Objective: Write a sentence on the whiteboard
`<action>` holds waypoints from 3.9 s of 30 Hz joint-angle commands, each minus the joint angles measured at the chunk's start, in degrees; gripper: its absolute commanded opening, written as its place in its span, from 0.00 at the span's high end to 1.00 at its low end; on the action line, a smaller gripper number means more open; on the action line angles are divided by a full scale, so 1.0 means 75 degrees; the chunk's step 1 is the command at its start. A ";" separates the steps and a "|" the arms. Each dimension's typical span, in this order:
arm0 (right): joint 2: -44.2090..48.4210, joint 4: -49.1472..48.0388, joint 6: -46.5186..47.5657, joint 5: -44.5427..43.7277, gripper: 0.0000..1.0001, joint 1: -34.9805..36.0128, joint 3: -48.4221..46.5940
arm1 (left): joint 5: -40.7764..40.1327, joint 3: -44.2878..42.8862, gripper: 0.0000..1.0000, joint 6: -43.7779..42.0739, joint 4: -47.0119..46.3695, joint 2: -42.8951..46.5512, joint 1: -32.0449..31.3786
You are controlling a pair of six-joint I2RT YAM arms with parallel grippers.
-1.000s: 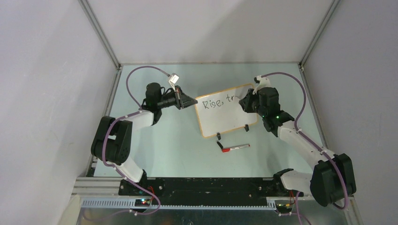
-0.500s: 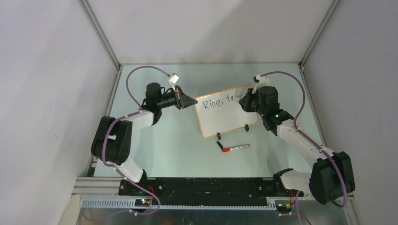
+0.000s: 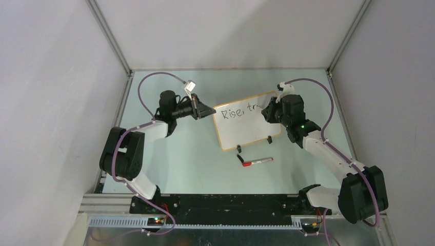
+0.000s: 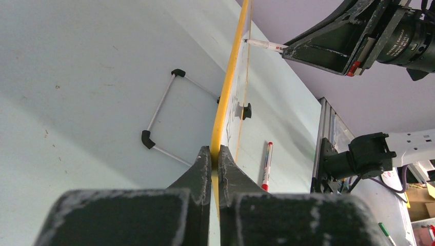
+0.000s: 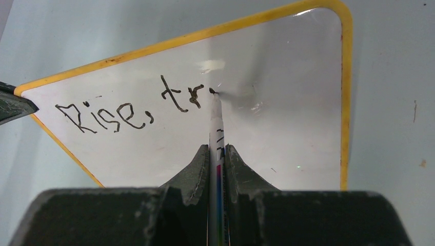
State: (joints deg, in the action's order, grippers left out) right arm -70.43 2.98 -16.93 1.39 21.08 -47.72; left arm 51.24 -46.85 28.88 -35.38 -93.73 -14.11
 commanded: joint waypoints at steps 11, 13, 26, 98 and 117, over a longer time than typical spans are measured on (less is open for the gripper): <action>0.0053 0.0363 0.0083 -0.0095 1.00 -0.0054 -0.0293 | -0.0083 -0.0239 0.98 -0.0368 0.0177 0.0139 0.0017; 0.0052 0.0375 0.0085 -0.0108 1.00 -0.0046 -0.0293 | -0.0093 -0.0243 0.98 -0.0379 0.0190 0.0134 0.0012; 0.0028 0.0159 0.0055 -0.0185 1.00 -0.0099 -0.0304 | -0.0102 -0.0257 0.98 -0.0422 0.0240 0.0150 0.0006; -0.0289 0.0602 0.0015 0.0007 1.00 -0.0213 -0.0582 | -0.0069 -0.0292 0.97 -0.0446 0.0281 0.0117 0.0011; -0.0076 0.0636 -0.0041 0.0021 1.00 -0.0204 -0.0269 | -0.0062 -0.0293 0.97 -0.0447 0.0299 0.0107 0.0014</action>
State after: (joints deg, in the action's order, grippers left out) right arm -72.07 7.07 -16.97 1.45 19.75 -50.83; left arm 51.24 -47.29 28.34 -33.93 -93.73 -14.11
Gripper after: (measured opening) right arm 0.154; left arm 0.034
